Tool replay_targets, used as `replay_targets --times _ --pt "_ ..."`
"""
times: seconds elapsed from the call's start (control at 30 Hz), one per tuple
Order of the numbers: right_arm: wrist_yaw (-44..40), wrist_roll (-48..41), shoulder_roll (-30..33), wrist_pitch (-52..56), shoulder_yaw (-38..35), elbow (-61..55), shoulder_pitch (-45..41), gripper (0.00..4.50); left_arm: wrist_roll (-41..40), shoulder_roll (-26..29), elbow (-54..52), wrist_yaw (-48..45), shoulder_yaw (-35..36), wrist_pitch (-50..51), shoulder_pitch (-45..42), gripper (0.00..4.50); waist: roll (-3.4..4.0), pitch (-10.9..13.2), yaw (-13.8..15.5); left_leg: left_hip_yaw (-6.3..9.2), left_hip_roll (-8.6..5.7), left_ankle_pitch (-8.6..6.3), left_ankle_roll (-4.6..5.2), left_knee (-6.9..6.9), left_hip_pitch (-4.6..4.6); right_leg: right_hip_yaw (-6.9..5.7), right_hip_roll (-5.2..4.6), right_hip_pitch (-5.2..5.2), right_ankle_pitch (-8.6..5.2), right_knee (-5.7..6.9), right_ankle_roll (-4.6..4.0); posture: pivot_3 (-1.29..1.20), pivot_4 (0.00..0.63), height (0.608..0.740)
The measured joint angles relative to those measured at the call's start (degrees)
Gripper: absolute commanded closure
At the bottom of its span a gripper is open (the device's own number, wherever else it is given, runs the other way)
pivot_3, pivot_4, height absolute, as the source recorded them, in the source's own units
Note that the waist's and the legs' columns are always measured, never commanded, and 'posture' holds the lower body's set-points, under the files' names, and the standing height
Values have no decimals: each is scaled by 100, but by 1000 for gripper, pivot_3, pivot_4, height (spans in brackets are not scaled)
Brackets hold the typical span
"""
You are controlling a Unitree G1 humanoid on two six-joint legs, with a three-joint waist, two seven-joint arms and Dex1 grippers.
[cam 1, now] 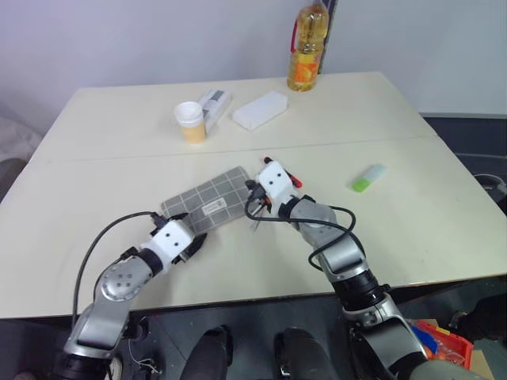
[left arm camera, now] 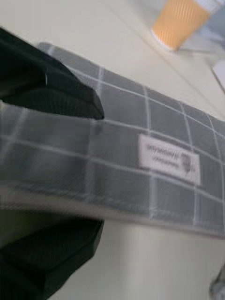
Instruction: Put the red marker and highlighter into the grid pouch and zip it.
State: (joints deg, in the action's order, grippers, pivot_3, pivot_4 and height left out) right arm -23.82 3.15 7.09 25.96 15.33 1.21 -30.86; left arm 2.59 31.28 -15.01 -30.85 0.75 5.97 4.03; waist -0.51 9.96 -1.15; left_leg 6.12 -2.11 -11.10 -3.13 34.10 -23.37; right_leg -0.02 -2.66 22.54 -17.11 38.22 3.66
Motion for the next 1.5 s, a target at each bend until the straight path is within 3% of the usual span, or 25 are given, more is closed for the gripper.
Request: replay_targets --times 0.3,0.47,0.77,1.1,1.2,1.37,1.5 --pt "83 -117 -287 398 -43 287 -1 4500 -509 779 613 -816 524 -1123 104 992 2 2 17 0 -1 0 0 0 -2 0 -2 0 -1 -6 -2 0 150 740" --pt "475 -479 -707 1234 -702 694 -133 4500 -259 1239 1303 -996 519 -2036 -100 992 3 3 14 -1 -1 0 0 -2 -2 2 -3 1 0 -6 -2 0 150 740" --pt "586 -636 -803 1508 -709 693 -183 4500 -358 1387 1702 -1277 507 -2435 -281 992 3 2 -2 -2 -1 0 0 -8 -1 1 -3 3 0 -6 -1 0 150 740" --pt "597 -661 -829 1507 -541 701 -194 4500 939 880 3245 -275 -239 -4651 -1546 992 -1 0 -9 -4 -2 0 1 -6 0 0 0 4 2 0 2 0 150 740" --pt "602 -660 -824 1498 -506 702 -195 4500 994 846 3675 -172 -393 -5145 -1806 1842 -1 0 -12 -4 -1 0 1 -9 -1 -1 1 7 2 2 2 0 150 740" --pt "628 -661 -821 1500 -492 692 -190 4500 967 824 4171 -137 -454 -5546 -1992 4432 -1 0 -7 -4 -1 0 1 -7 -1 -2 1 6 2 4 3 0 150 740" --pt "660 -661 -821 1487 -465 681 -185 4500 827 804 4251 -145 -454 -5559 -2008 4473 -1 0 -13 -4 -1 0 1 -6 -1 -2 2 6 2 6 3 0 150 740"
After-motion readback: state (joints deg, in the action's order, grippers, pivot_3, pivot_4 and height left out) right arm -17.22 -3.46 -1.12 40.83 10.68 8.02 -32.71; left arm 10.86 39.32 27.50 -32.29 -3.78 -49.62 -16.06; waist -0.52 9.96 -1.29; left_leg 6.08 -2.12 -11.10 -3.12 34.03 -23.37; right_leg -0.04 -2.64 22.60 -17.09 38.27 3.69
